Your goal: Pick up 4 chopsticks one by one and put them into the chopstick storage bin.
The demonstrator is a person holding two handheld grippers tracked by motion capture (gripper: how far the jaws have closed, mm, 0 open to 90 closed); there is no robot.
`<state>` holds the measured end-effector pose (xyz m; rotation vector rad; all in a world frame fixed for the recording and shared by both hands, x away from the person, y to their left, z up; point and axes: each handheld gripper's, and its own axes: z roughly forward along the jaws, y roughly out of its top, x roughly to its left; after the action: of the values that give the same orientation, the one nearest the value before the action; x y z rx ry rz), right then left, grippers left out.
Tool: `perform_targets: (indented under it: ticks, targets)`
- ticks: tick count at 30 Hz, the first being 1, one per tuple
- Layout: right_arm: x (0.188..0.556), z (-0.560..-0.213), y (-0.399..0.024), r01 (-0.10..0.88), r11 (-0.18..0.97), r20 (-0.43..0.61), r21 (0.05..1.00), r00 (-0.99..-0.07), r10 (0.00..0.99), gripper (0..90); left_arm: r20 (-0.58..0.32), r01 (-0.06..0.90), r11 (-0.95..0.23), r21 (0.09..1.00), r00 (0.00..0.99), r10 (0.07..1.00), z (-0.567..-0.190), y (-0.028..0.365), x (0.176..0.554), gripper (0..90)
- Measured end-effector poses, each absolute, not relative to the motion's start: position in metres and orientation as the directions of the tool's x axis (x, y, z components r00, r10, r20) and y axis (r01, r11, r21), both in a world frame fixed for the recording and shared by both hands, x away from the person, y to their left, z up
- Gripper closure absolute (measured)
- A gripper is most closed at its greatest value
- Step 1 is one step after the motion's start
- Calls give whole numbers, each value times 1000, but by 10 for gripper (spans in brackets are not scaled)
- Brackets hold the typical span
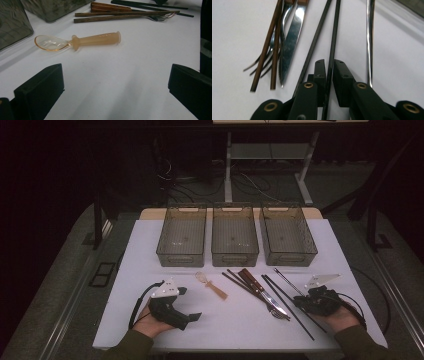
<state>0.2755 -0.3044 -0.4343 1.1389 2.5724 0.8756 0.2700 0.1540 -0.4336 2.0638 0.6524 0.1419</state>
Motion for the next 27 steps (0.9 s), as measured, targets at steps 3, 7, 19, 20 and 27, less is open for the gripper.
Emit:
perform_targets:
  ticks: [3, 7, 19, 20, 27]
  targets:
    - [272, -436, -307, 614, 527, 58, 588, -681, 730, 805, -153, 395, -422, 816, 851, 502, -434, 153, 270, 0]
    - [269, -440, -307, 627, 523, 58, 577, -670, 740, 825, -154, 395, -421, 816, 852, 501, -434, 153, 269, 0]
    - [269, -440, -305, 653, 496, 62, 572, -637, 768, 857, -154, 394, -425, 815, 854, 497, -434, 152, 269, 0]
    - [269, -440, -305, 661, 490, 68, 569, -631, 773, 858, -154, 394, -426, 815, 855, 496, -434, 152, 269, 0]
    - [270, -439, -305, 671, 480, 77, 566, -622, 779, 860, -155, 395, -424, 815, 854, 496, -434, 152, 269, 0]
